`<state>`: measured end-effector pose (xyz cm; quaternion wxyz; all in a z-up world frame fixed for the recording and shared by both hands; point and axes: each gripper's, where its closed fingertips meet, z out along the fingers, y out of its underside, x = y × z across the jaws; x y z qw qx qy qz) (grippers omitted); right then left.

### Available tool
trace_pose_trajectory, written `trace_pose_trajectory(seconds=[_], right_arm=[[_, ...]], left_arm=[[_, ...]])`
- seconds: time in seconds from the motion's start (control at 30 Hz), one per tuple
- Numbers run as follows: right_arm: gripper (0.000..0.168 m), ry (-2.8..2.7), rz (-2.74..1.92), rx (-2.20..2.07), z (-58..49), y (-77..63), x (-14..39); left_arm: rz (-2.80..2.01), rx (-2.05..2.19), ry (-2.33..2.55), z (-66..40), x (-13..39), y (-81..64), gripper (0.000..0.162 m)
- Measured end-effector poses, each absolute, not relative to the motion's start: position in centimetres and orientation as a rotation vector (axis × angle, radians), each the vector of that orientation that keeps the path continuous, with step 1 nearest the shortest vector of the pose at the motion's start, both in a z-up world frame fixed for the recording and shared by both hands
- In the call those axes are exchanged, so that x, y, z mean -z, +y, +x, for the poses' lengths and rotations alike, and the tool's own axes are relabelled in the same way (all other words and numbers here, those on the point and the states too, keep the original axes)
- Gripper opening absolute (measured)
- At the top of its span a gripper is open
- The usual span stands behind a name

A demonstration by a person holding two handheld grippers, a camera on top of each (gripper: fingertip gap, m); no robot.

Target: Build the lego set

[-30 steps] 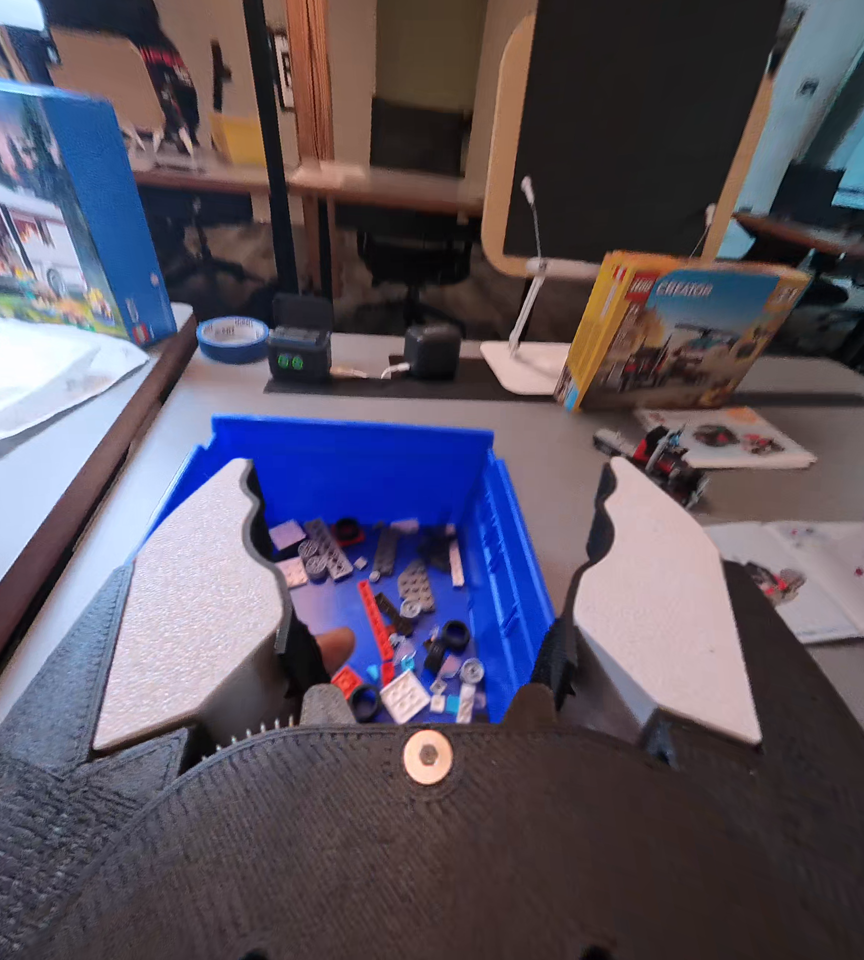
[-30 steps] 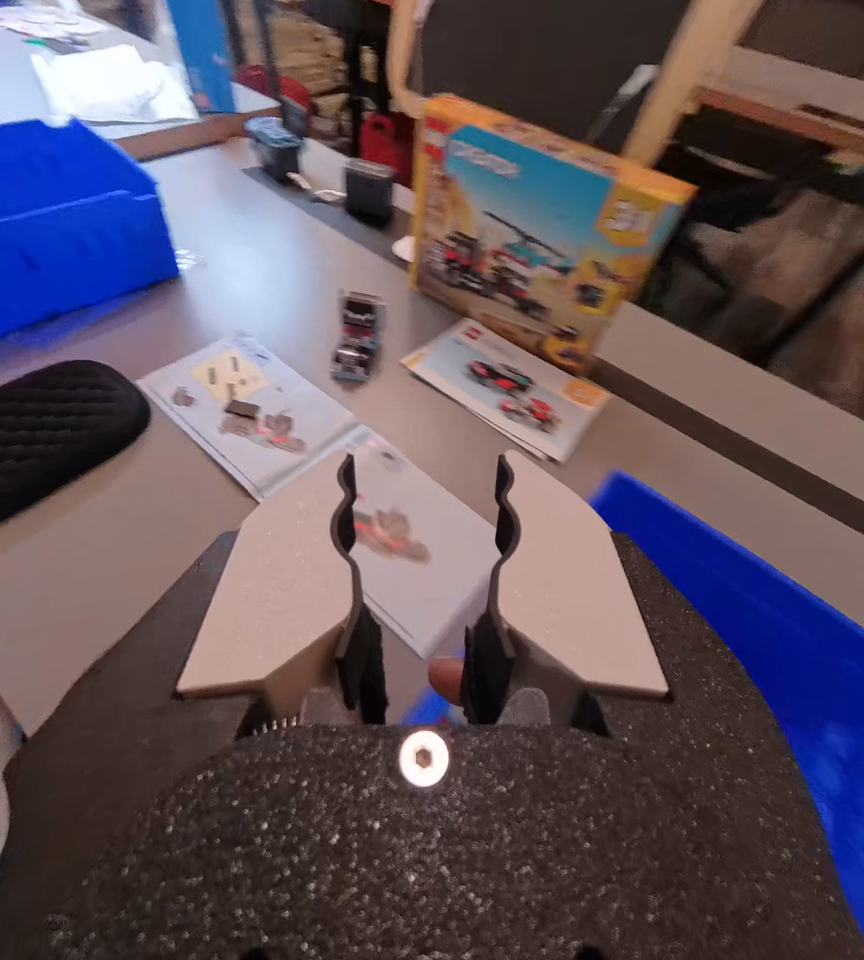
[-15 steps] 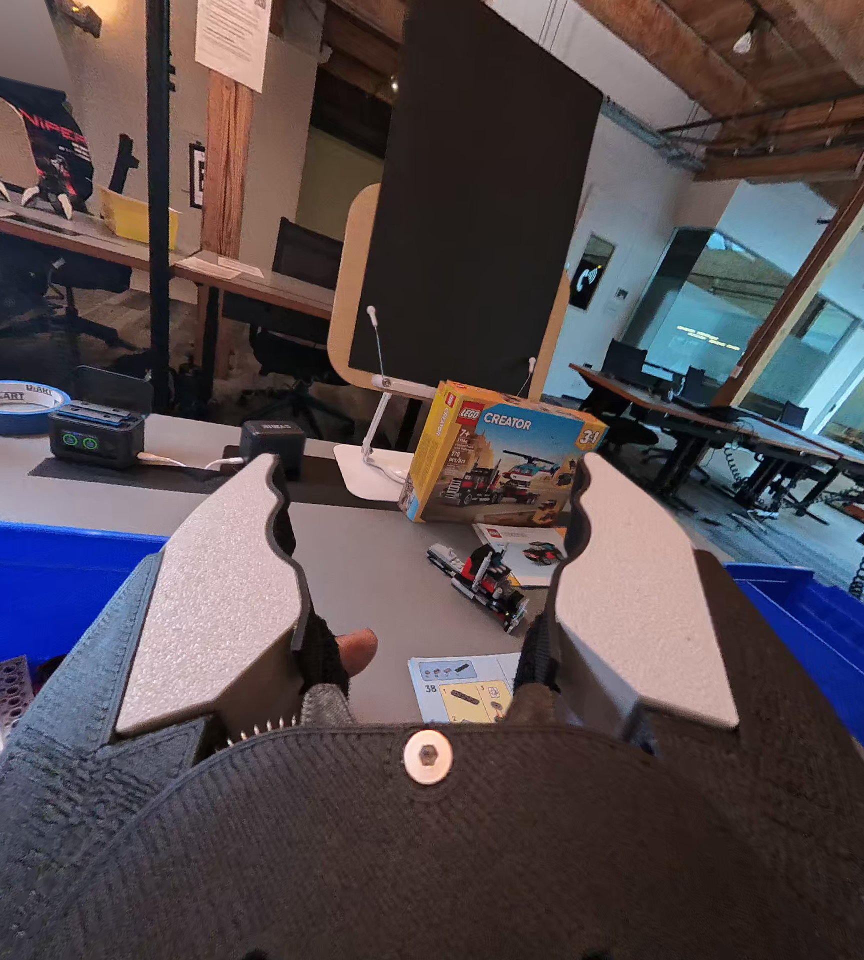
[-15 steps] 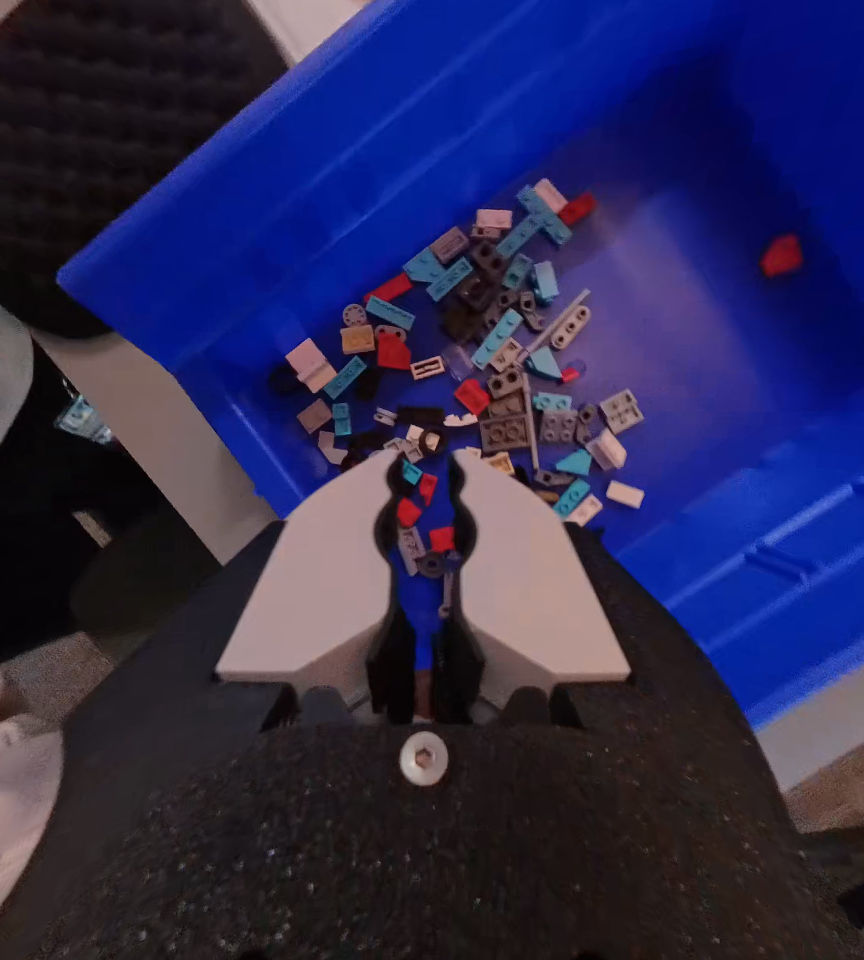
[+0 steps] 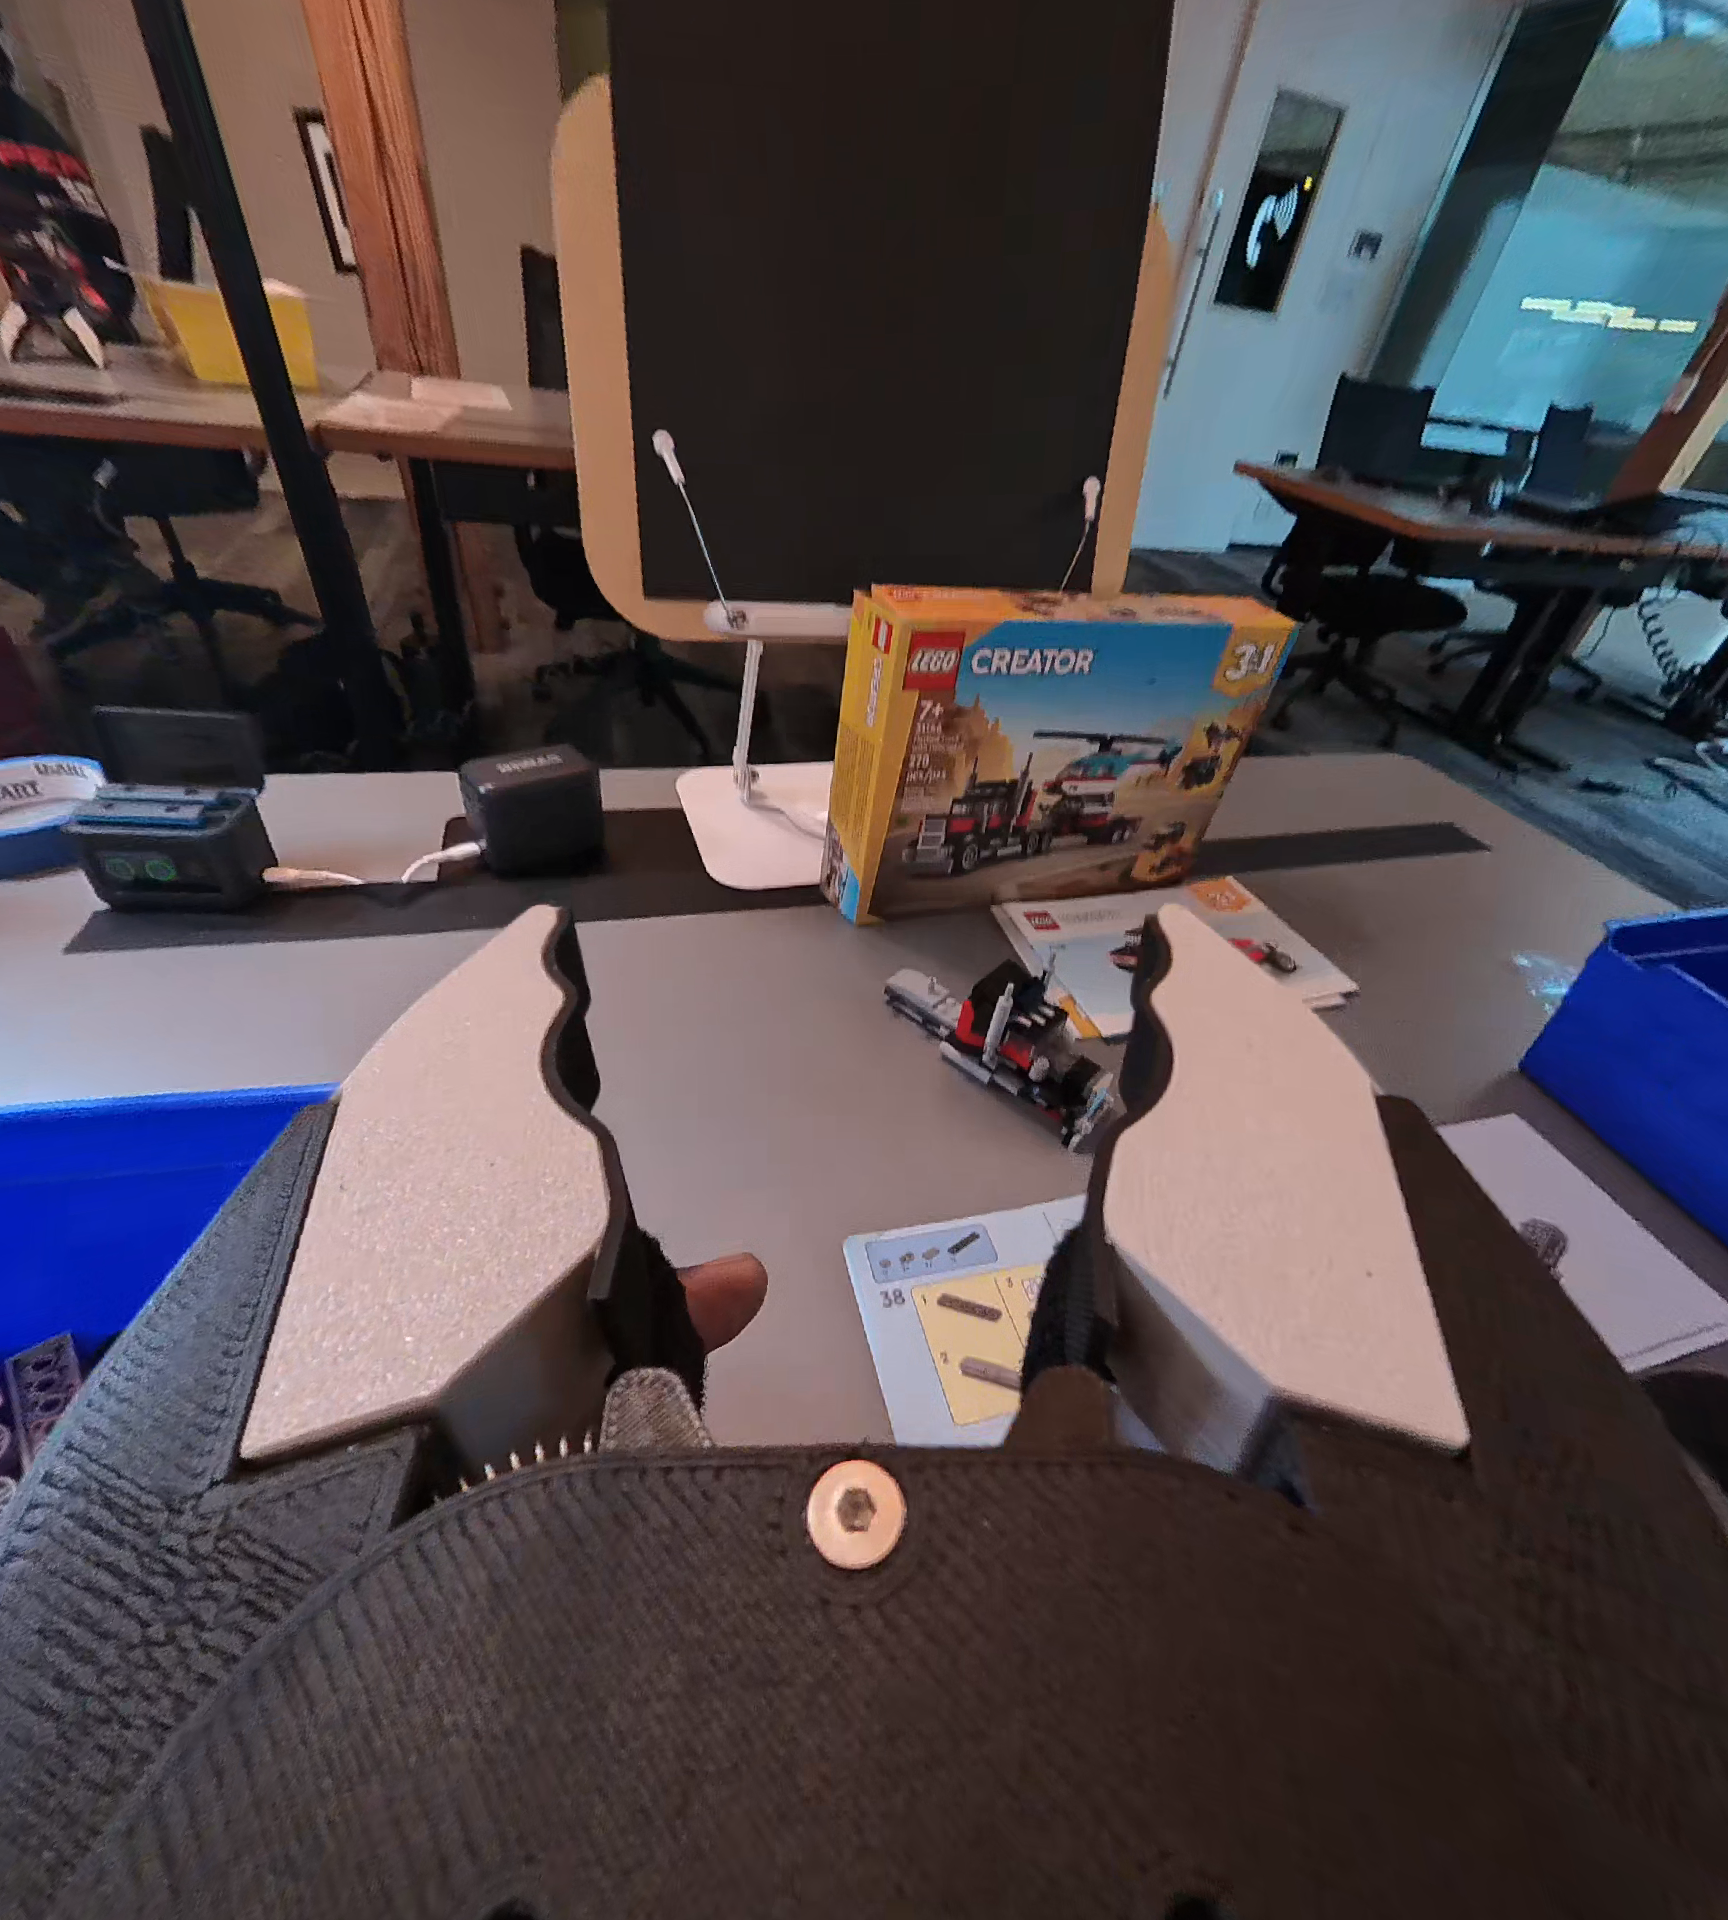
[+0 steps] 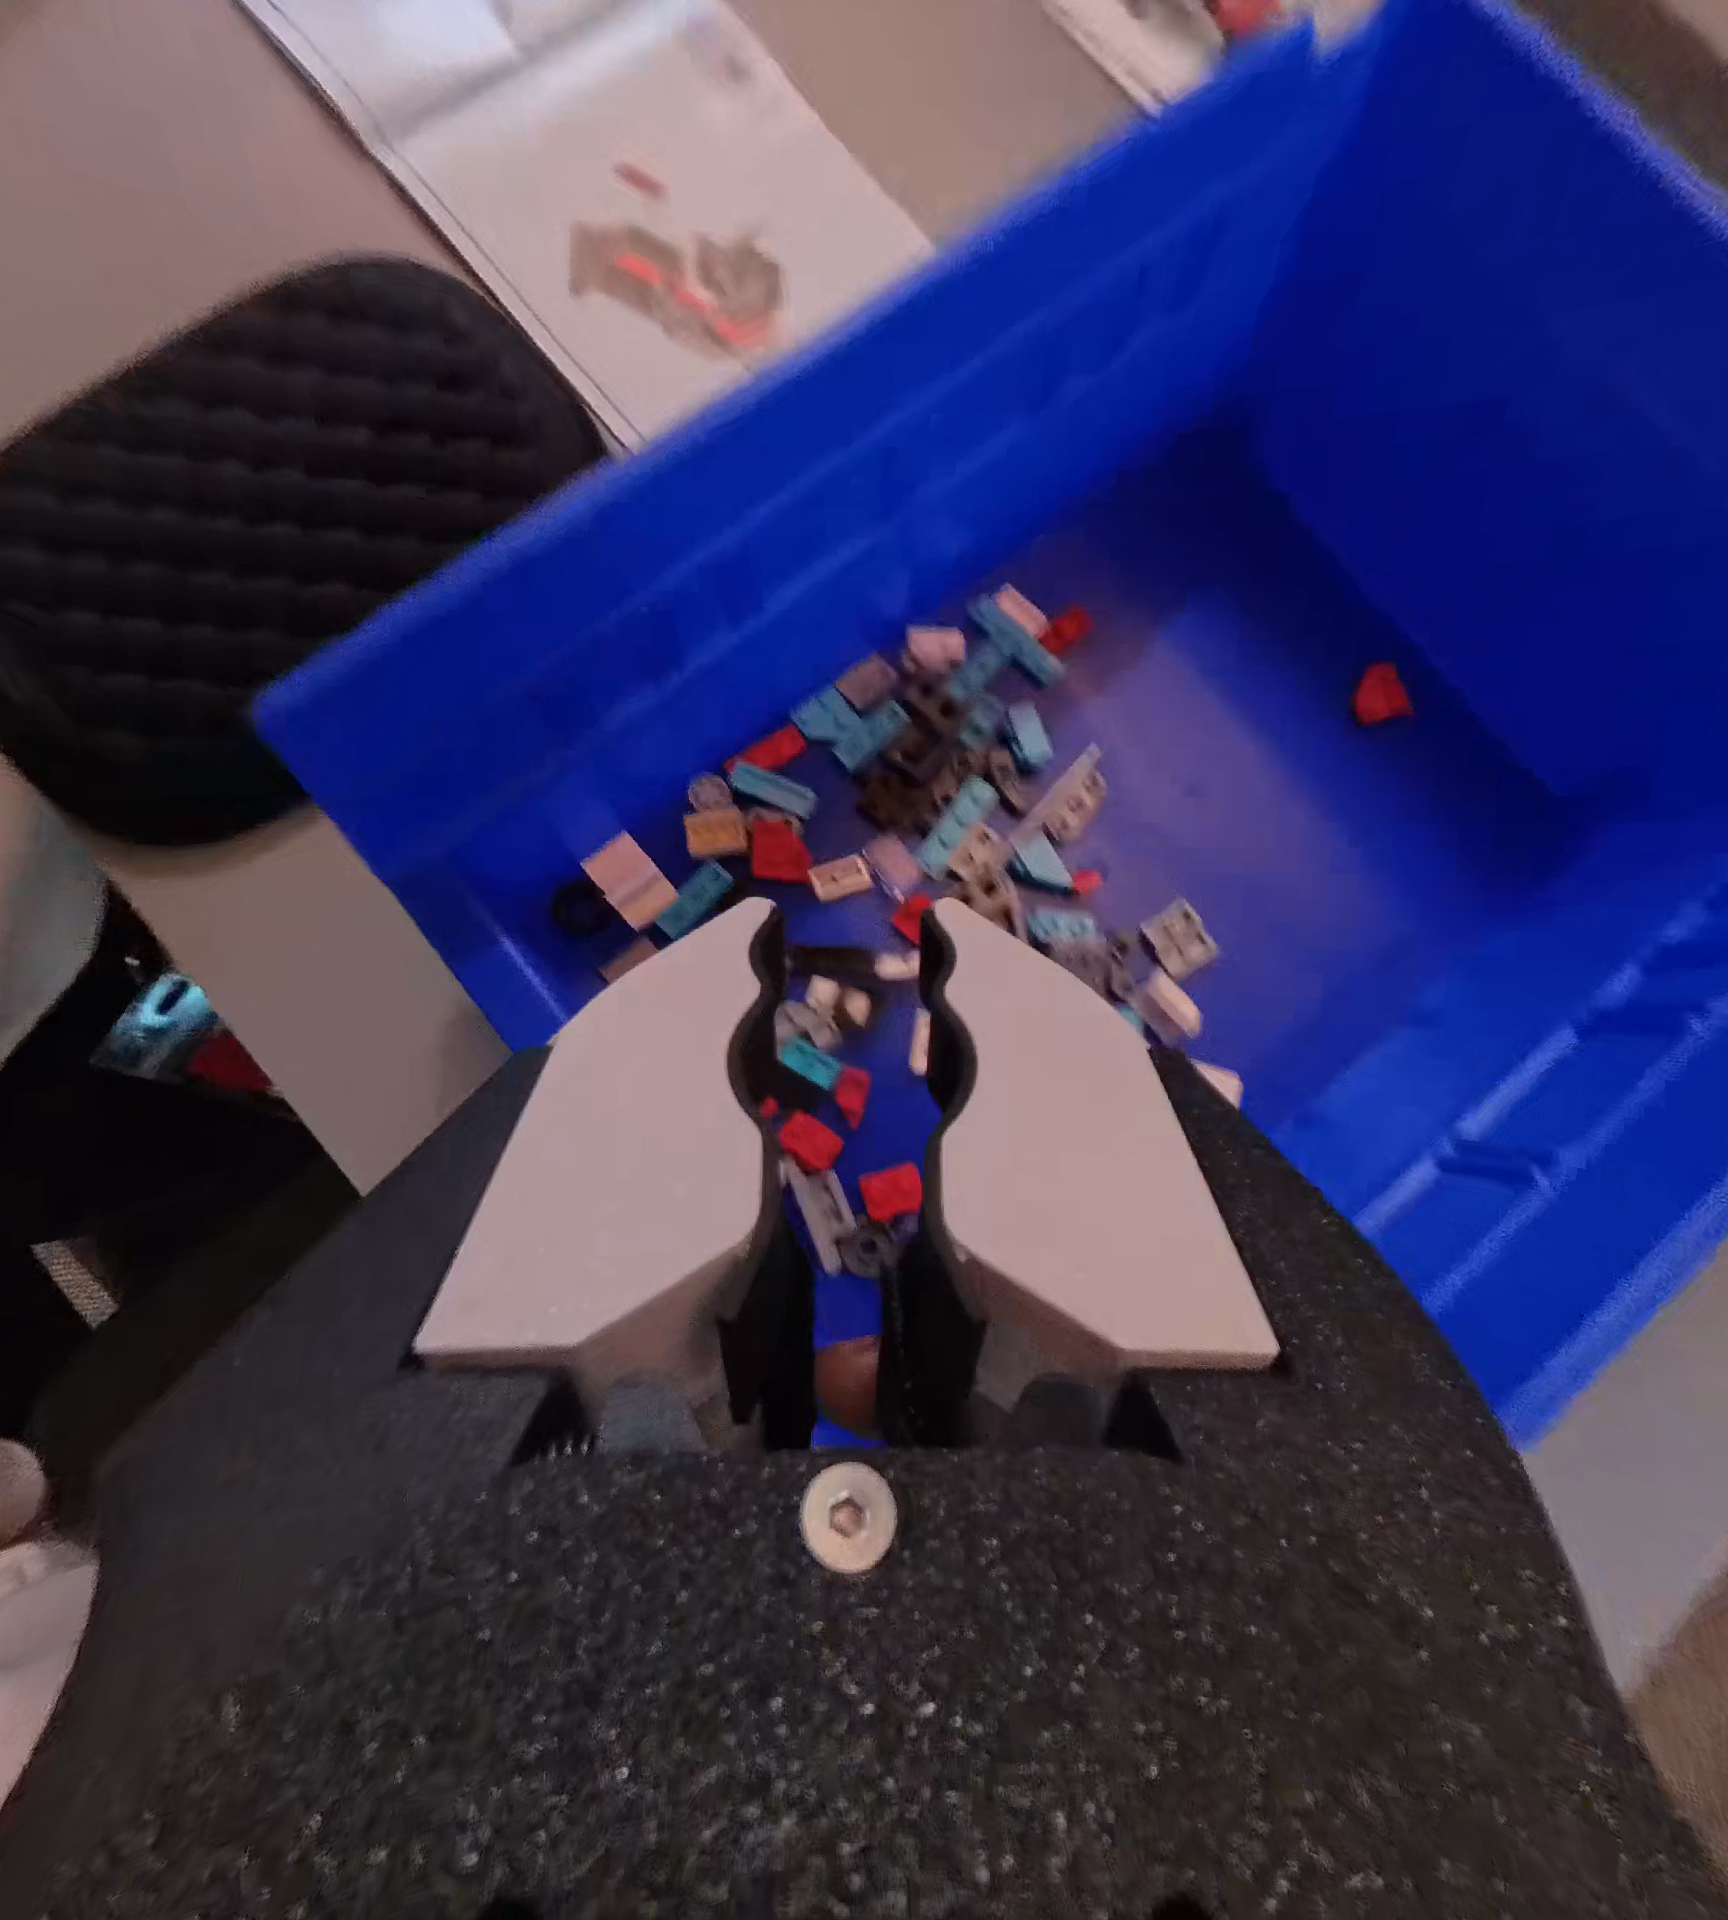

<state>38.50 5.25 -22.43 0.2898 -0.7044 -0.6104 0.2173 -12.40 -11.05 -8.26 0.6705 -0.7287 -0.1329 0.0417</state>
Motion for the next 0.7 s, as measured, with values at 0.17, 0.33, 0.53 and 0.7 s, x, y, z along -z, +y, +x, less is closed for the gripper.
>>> trace_pose_trajectory(seconds=[0.17, 0.33, 0.53, 0.7], right_arm=[[0.013, -1.885, -1.721, -0.765, 33.6, 3.0, 24.7], [0.017, -2.071, -1.786, -0.702, 32.2, 3.7, 29.4], [0.006, -2.125, -1.902, -0.633, 34.6, 3.8, 30.6], [0.023, -2.072, -1.836, -0.738, 33.1, 3.6, 29.4]], left_arm=[[-1.710, -0.142, -0.228, -11.7, 8.9, -9.7, 0.100], [-1.796, -0.207, -0.126, -10.9, 10.4, -9.2, 0.100], [-1.846, -0.204, -0.113, -11.1, 11.6, -9.0, 0.100], [-1.867, -0.202, -0.087, -10.9, 12.1, -8.4, 0.100]])
